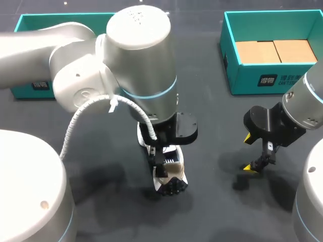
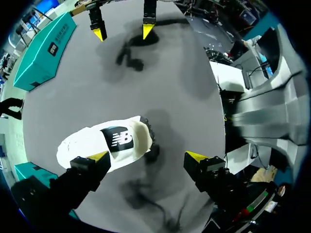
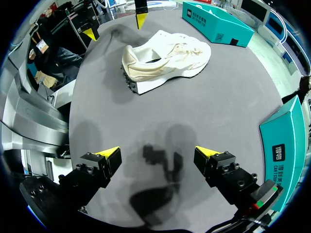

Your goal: Take the shoe out of the shoebox, open the shoe tongue, remove and reinsert the insole, then place the shoe into the shoebox

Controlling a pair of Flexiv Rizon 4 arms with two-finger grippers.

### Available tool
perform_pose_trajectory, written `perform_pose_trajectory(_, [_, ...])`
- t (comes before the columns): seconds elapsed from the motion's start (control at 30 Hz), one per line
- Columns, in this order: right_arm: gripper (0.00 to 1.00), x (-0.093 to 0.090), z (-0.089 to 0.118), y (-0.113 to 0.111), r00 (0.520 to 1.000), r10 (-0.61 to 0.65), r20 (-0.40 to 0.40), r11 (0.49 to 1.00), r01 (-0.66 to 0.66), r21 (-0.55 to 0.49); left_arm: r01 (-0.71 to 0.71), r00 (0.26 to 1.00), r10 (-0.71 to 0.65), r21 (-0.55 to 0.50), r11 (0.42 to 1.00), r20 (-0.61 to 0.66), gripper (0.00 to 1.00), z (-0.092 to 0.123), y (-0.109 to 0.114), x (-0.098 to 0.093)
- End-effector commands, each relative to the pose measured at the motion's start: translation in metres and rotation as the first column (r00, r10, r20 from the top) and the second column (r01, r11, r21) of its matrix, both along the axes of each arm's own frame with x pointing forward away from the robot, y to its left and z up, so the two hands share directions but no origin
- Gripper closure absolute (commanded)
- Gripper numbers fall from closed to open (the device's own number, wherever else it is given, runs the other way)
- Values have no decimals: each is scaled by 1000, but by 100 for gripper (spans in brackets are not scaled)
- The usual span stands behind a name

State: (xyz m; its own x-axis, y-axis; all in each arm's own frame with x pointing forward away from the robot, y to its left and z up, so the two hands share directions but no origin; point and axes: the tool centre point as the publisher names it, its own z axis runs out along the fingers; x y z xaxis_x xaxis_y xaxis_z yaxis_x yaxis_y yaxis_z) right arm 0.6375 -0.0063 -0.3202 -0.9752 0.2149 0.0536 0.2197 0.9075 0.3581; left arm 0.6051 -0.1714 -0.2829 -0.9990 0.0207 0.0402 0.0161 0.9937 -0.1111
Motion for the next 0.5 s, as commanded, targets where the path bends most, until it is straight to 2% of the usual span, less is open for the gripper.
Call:
perform_pose_trajectory(0.03, [0, -2, 0, 0, 1000, 0, 3, 1000, 0, 0, -112, 994, 112, 16, 994, 16, 0, -15, -8, -2])
perform_pose_trajectory(0.5, [0, -2, 0, 0, 1000, 0, 3, 1000, 0, 0, -181, 983, 181, 54, 982, 0, 0, -51, -22, 3])
